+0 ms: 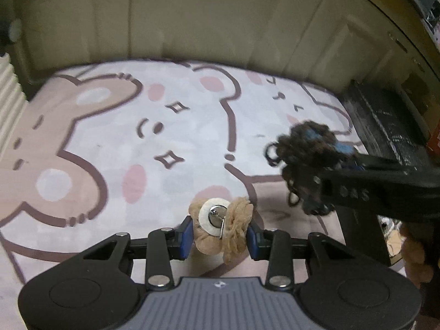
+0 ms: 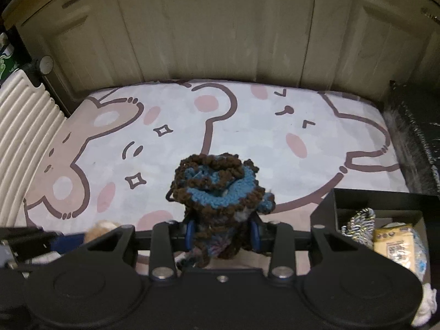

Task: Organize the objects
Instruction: 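Lift and carry the flower in the left tool while the right tool carries the pouch to the box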

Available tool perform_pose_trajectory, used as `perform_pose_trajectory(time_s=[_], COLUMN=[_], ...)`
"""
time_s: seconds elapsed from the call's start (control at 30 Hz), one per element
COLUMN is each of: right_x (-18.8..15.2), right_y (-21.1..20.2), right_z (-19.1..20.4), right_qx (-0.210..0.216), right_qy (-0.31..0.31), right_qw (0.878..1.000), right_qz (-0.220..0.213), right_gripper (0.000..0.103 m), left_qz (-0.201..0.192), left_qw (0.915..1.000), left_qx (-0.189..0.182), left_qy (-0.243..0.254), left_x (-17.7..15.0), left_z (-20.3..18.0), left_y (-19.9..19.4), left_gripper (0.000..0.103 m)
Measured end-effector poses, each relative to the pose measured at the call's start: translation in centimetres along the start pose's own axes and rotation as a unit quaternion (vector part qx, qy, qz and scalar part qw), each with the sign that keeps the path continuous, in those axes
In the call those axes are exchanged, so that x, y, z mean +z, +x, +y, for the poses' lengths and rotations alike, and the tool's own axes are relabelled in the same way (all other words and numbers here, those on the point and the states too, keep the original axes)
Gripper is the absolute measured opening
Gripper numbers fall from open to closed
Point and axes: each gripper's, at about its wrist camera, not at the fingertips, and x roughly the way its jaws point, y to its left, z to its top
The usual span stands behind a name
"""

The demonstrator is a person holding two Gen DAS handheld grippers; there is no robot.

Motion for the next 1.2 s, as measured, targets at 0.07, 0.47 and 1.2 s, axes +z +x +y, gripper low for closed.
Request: perform_pose_trajectory(time_s=[0.07,0.47,1.2], right_x=[0.0,-0.1,-1.2], right_y=[-0.7,-4.7,-9.9], right_z=[-0.1,1.2,0.0], right_qx=[-0.001,0.003,-0.033], right_qy=[0.001,-0.016,-0.026], right_qw=[1.000,0.999,0.996], right_qz=[-0.007,-0.043,-0.081], right_gripper=[0.039,0.039,0.039], left_qz=[-0.011,-0.077,-0.112], left_qw=[0.9999,0.9962,0.9920], left_qx=[0.008,0.037,0.057], left_qy=[-0.001,-0.016,0.012], left_x=[0.0,0.7,1.0], left_z=[0.2,0.7,-2.5], left_y=[-0.8,-5.9,-7.6], left_gripper=[0.040,0.040,0.040])
